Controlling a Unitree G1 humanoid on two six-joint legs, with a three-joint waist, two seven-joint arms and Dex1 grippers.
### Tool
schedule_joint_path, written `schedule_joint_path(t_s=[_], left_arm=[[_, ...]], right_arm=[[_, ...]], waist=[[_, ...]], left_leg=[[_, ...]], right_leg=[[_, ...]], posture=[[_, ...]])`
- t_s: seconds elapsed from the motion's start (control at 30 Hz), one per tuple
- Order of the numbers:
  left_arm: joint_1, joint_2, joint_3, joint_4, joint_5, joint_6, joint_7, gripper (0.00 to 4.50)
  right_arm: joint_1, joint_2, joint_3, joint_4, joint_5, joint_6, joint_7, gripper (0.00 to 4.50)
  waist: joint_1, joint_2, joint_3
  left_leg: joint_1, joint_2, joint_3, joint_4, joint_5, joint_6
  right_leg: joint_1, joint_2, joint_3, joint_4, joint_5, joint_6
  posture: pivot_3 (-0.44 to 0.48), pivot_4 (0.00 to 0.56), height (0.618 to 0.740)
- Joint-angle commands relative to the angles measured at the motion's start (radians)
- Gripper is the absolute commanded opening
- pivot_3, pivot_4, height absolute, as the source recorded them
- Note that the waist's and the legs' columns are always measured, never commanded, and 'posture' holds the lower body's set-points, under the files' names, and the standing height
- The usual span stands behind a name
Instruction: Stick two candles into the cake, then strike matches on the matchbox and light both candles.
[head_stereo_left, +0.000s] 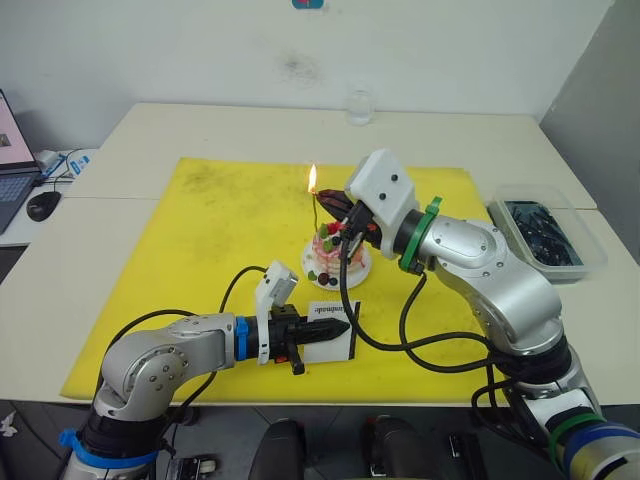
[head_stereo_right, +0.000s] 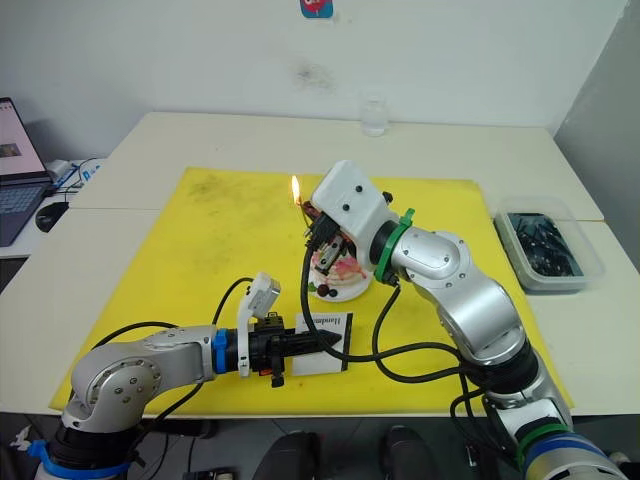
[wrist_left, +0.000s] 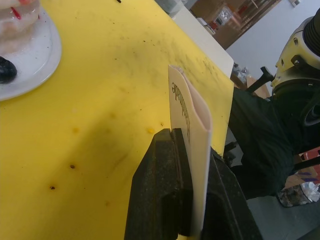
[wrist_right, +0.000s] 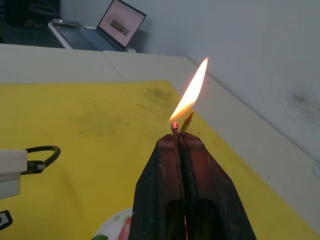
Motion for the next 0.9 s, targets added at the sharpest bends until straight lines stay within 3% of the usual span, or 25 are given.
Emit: schedule_joint_path(t_s=[0.03, 0.9], left_arm=[[-0.020, -0.001, -0.004, -0.008, -0.001, -0.018, -0.009, 0.00], [-0.017, -0.002, -0.014, -0.006, 0.006, -0.029, -0.011, 0.00]], right_arm=[[-0.034, 0.010, -0.009, -0.012, -0.007, 0.000, -0.002, 0.05], [-0.015, 0.049, -0.091, -0.042, 0.062, 0.102, -0.021, 0.05]], waist=[[0.000, 0.000, 0.000], [0.000, 0.000, 0.000]], left_leg=[[0.000, 0.000, 0.000, 0.000, 0.000, 0.000], [0.000, 0.000, 0.000, 0.000, 0.000, 0.000]], right_leg=[[0.000, 0.000, 0.000, 0.000, 0.000, 0.000], [0.000, 0.000, 0.000, 0.000, 0.000, 0.000]], posture=[[0.000, 0.150, 0.740], [0.000, 0.150, 0.740]])
